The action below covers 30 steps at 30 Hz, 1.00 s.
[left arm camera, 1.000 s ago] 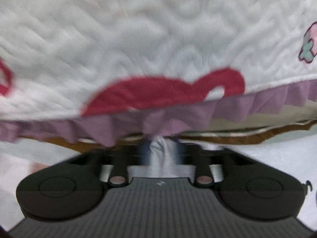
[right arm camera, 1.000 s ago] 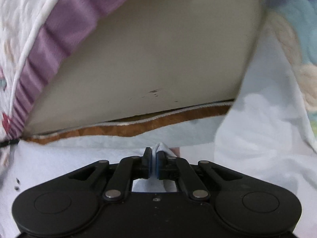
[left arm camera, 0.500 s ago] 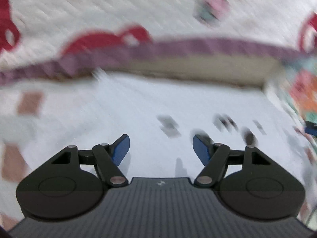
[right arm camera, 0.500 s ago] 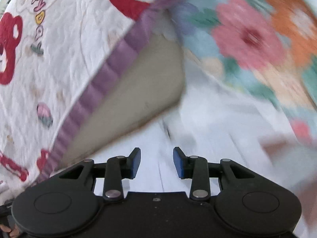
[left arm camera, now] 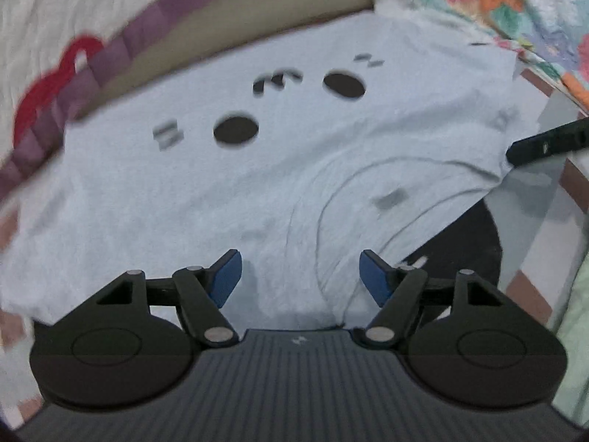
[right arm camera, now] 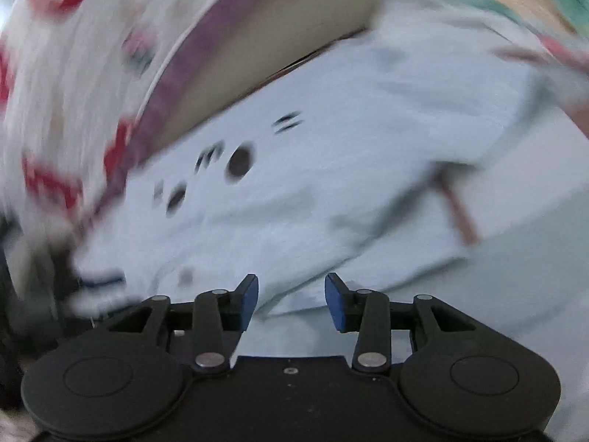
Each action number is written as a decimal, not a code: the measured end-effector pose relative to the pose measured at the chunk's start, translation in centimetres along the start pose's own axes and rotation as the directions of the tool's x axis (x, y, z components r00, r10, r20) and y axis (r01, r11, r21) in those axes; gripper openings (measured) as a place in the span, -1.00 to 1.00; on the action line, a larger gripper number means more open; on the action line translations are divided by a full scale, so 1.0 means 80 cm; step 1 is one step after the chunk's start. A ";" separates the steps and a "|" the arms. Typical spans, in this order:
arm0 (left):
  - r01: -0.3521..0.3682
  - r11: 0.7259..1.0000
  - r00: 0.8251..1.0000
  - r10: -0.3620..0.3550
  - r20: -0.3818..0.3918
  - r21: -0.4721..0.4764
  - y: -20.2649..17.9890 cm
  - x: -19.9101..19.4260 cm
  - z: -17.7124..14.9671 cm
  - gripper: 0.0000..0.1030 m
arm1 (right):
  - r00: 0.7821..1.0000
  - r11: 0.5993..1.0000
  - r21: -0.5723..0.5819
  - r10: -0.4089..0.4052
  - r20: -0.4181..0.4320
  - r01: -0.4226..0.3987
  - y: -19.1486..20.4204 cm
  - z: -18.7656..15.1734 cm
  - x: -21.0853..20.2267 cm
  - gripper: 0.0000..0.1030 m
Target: Fold clothes
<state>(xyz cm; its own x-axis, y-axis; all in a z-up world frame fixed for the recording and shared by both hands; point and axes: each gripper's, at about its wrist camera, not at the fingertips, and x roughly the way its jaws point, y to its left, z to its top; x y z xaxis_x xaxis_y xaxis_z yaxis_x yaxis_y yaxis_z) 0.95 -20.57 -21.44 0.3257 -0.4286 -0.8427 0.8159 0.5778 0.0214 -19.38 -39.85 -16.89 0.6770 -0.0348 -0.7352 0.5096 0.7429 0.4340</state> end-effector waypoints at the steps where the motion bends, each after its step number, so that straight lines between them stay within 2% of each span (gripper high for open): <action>1: 0.006 1.000 1.000 -0.007 -0.019 -0.029 0.005 0.004 -0.001 0.38 | 0.999 0.997 -0.068 -0.030 -0.012 0.029 0.017 -0.002 0.009 -0.04; 3: 0.013 0.999 1.000 -0.014 -0.027 -0.037 0.007 0.007 -0.004 0.42 | 0.993 0.977 -0.176 -0.122 -0.001 0.120 0.045 -0.005 0.026 0.20; 5: 0.010 1.000 1.000 -0.010 -0.019 -0.009 0.002 0.006 -0.005 0.37 | 0.987 0.967 -0.195 -0.161 0.019 0.162 0.053 -0.008 0.036 0.30; 7: 0.002 1.000 1.000 -0.001 -0.008 0.026 -0.004 -0.002 -0.005 -0.26 | 0.985 0.967 -0.184 -0.168 0.046 0.174 0.052 -0.008 0.041 0.29; 8: -0.003 0.999 1.000 0.003 -0.003 0.043 -0.007 -0.006 -0.006 -0.76 | 0.984 0.963 -0.201 -0.171 0.053 0.178 0.053 -0.007 0.038 -0.22; 9: -0.007 0.998 1.000 0.007 0.002 0.060 -0.011 -0.010 -0.006 -0.79 | 0.983 0.958 -0.224 -0.172 0.060 0.181 0.054 -0.007 0.033 -0.71; 13: 0.007 0.998 1.000 -0.007 -0.002 0.062 -0.011 -0.028 -0.011 -0.79 | 0.983 0.930 -0.318 -0.173 0.067 0.185 0.062 -0.011 0.011 -0.75; 17: 0.009 0.998 0.996 -0.003 -0.089 0.066 -0.012 -0.014 -0.015 -0.63 | 0.979 0.907 -0.372 -0.200 0.033 0.198 0.064 -0.023 0.013 -0.75; 19: 0.013 0.998 0.995 -0.006 -0.098 0.067 -0.011 -0.016 -0.015 -0.46 | 0.977 0.902 -0.381 -0.210 0.024 0.203 0.062 -0.027 0.018 -0.70; 20: 0.016 0.998 0.995 -0.009 -0.101 0.066 -0.010 -0.019 -0.015 -0.16 | 0.978 0.903 -0.378 -0.208 0.027 0.203 0.061 -0.028 0.018 -0.60; 21: 0.032 0.998 0.994 -0.027 -0.107 0.051 -0.006 -0.022 -0.015 -0.08 | 0.978 0.906 -0.376 -0.207 0.011 0.196 0.063 -0.028 0.018 -0.56; 22: 0.065 0.998 0.992 -0.063 -0.110 0.011 0.003 -0.027 -0.017 -0.08 | 0.978 0.908 -0.375 -0.207 -0.012 0.187 0.065 -0.028 0.018 -0.56; 24: 0.107 0.989 0.991 -0.115 -0.075 -0.099 0.033 -0.043 -0.020 -0.07 | 0.974 0.903 -0.396 -0.212 -0.081 0.164 0.073 -0.027 0.017 -0.50; 26: 0.099 0.964 0.995 -0.101 0.006 -0.246 0.076 -0.067 -0.025 0.06 | 0.963 0.895 -0.422 -0.227 -0.148 0.147 0.084 -0.027 0.011 -0.50; 27: 0.086 0.937 0.996 -0.078 0.039 -0.339 0.102 -0.075 -0.030 0.18 | 0.966 0.891 -0.434 -0.215 -0.142 0.135 0.092 -0.025 0.004 -0.50; 28: 0.074 0.892 0.997 -0.048 0.068 -0.446 0.134 -0.084 -0.037 0.20 | 0.971 0.887 -0.446 -0.198 -0.131 0.121 0.101 -0.022 -0.004 -0.50; 30: 0.049 0.787 0.996 0.003 0.084 -0.615 0.194 -0.093 -0.053 0.21 | 0.986 0.883 -0.463 -0.139 -0.093 0.080 0.119 -0.011 -0.014 -0.32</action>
<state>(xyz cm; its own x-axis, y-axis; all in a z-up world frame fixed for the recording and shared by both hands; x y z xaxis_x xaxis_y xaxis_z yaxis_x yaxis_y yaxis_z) 9.20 -5.46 -17.09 0.3673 -0.4836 -0.7945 0.3638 0.8608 -0.3558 -15.76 -32.18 -12.36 0.5472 -0.0752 -0.8336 0.2583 0.9625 0.0828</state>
